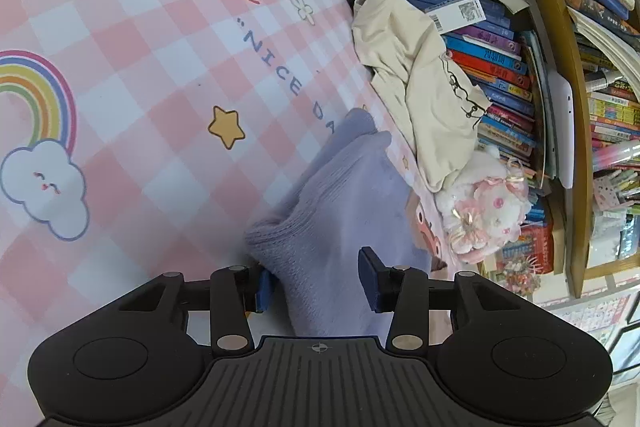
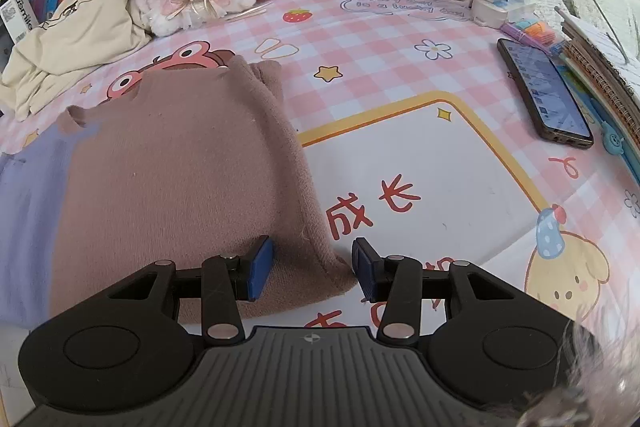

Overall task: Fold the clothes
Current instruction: 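Grasp the hem with the left gripper while the right gripper grasps the mauve hem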

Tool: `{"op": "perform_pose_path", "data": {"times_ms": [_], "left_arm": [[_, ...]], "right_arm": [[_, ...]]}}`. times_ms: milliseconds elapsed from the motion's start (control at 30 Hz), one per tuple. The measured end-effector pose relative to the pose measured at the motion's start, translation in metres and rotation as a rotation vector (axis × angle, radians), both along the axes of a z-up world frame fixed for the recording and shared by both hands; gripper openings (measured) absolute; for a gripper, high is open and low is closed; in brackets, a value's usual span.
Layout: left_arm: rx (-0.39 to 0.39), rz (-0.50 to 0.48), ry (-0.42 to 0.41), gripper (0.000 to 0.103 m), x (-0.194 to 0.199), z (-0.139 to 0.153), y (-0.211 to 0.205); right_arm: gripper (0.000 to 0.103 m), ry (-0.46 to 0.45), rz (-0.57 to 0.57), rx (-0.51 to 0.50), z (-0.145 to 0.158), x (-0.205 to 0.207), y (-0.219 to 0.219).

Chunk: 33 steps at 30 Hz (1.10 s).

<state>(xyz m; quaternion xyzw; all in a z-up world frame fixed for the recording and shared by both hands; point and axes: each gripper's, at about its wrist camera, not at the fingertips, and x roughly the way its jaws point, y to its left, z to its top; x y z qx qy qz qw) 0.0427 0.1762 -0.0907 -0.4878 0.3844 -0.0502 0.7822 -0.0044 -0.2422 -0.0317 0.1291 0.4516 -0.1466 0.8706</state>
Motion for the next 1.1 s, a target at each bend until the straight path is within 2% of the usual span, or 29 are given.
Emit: {"op": "perform_pose_path", "data": {"times_ms": [33, 100, 167, 333, 633, 767, 1100], "left_arm": [[-0.004, 0.005, -0.003, 0.038, 0.001, -0.001, 0.000], [-0.008, 0.000, 0.005, 0.015, 0.002, -0.004, 0.002], [-0.026, -0.009, 0.016, 0.011, 0.002, -0.008, 0.008], [-0.022, 0.035, 0.009, 0.010, -0.006, -0.008, 0.027], [0.056, 0.138, 0.013, 0.010, -0.024, -0.002, 0.068], [0.061, 0.171, 0.019, 0.011, -0.027, -0.003, 0.070], [0.103, 0.238, 0.013, 0.012, -0.032, -0.001, 0.061]], "right_arm": [[0.042, -0.001, 0.001, 0.002, 0.000, 0.000, 0.000], [0.042, -0.003, 0.003, 0.006, 0.000, -0.001, -0.001], [0.042, -0.003, 0.008, 0.005, 0.000, -0.001, 0.000], [0.043, -0.004, 0.069, 0.065, 0.000, 0.002, 0.007], [0.044, -0.014, 0.391, 0.010, 0.005, 0.017, 0.052], [0.044, -0.034, 0.526, -0.031, 0.006, 0.020, 0.060], [0.042, -0.125, 0.719, -0.010, 0.012, 0.042, 0.049]]}}
